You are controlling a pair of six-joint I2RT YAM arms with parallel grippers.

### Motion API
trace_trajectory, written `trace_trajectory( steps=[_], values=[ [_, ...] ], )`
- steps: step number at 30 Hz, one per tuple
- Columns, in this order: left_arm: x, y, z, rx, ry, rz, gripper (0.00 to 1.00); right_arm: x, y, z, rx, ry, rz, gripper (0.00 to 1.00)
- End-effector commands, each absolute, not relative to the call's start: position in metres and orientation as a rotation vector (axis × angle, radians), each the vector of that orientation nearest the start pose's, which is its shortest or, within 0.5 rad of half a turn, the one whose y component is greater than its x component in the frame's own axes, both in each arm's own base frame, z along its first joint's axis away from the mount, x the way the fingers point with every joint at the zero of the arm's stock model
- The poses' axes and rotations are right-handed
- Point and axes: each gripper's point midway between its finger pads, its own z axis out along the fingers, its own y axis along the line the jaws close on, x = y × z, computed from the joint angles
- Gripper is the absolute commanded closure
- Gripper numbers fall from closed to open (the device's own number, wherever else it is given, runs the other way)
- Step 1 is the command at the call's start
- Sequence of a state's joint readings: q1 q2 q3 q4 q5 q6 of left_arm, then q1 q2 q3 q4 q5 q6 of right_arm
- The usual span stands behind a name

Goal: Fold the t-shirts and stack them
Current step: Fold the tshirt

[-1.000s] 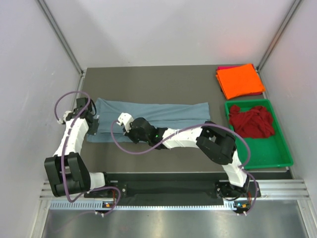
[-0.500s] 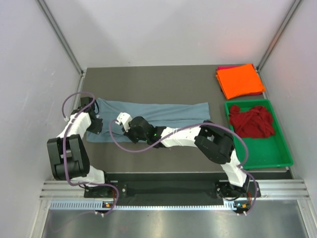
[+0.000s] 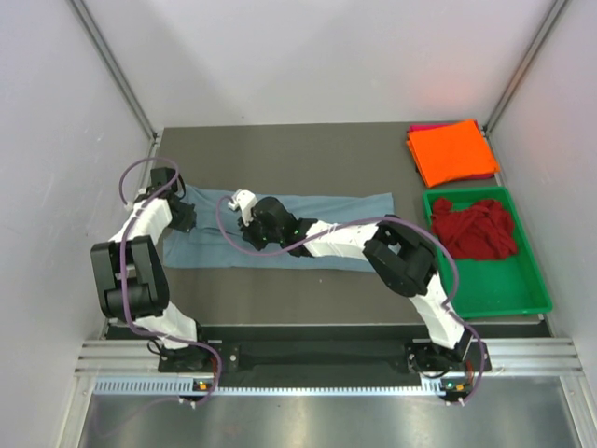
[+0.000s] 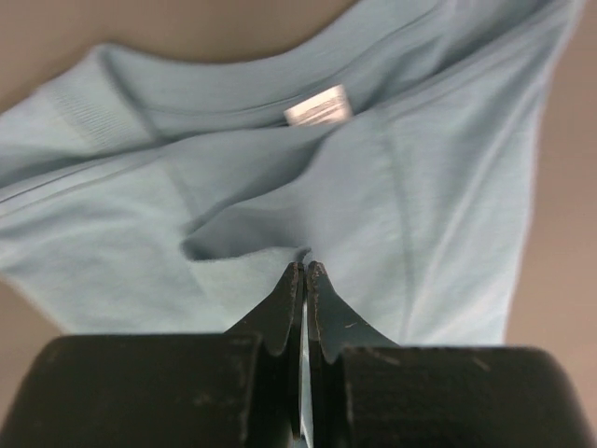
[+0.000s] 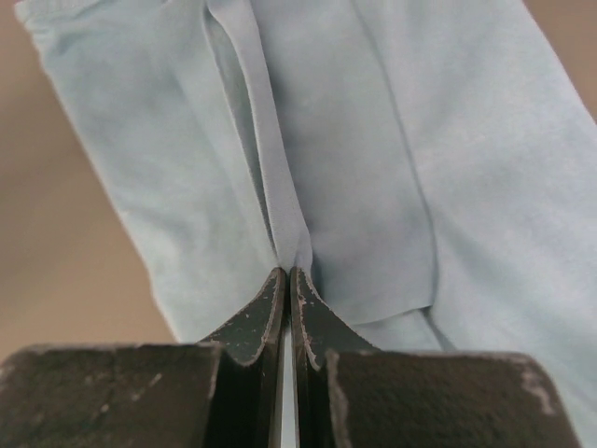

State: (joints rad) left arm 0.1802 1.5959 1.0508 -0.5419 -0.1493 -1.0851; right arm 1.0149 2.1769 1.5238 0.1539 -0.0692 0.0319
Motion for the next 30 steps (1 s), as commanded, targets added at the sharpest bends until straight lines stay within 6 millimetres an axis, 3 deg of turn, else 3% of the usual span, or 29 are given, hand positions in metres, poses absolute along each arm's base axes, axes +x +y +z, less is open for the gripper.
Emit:
trace_trajectory(
  steps=[1, 8, 9, 10, 14, 15, 16, 20, 21, 23, 24, 30],
  values=[
    [0.400, 0.058, 0.088, -1.532, 2.025, -0.198, 1.00, 0.321, 0.528, 0.094, -1.010, 1.836, 0.764, 1.00],
    [0.418, 0.061, 0.086, -1.511, 2.044, -0.190, 1.00, 0.340, 0.525, 0.089, -0.981, 1.865, 0.762, 0.99],
    [0.419, 0.062, 0.087, -1.506, 2.045, -0.187, 0.96, 0.342, 0.526, 0.091, -0.973, 1.864, 0.762, 0.98],
    [0.422, 0.064, 0.090, -1.499, 2.039, -0.183, 0.81, 0.346, 0.524, 0.091, -0.964, 1.871, 0.757, 0.94],
    [0.432, 0.069, 0.104, -1.395, 2.071, -0.154, 0.49, 0.355, 0.516, 0.105, -0.892, 1.891, 0.723, 0.80],
    [0.440, 0.072, 0.117, -1.362, 2.058, -0.147, 0.48, 0.358, 0.511, 0.113, -0.849, 1.898, 0.712, 0.76],
    [0.434, 0.077, 0.113, -1.366, 2.086, -0.087, 0.48, 0.358, 0.509, 0.117, -0.826, 1.906, 0.710, 0.71],
    [0.429, 0.078, 0.122, -1.285, 2.117, -0.053, 0.52, 0.348, 0.504, 0.120, -0.756, 1.963, 0.750, 0.67],
    [0.419, 0.073, 0.109, -1.270, 2.150, -0.058, 0.53, 0.345, 0.503, 0.122, -0.751, 1.967, 0.759, 0.67],
    [0.417, 0.066, 0.114, -1.218, 2.140, -0.109, 0.54, 0.340, 0.503, 0.124, -0.740, 1.971, 0.778, 0.63],
    [0.406, 0.063, 0.102, -1.223, 2.166, -0.110, 0.55, 0.336, 0.501, 0.124, -0.740, 1.973, 0.784, 0.61],
    [0.392, 0.044, 0.086, -1.190, 2.233, -0.196, 0.58, 0.324, 0.504, 0.118, -0.760, 1.975, 0.835, 0.58]
  ],
)
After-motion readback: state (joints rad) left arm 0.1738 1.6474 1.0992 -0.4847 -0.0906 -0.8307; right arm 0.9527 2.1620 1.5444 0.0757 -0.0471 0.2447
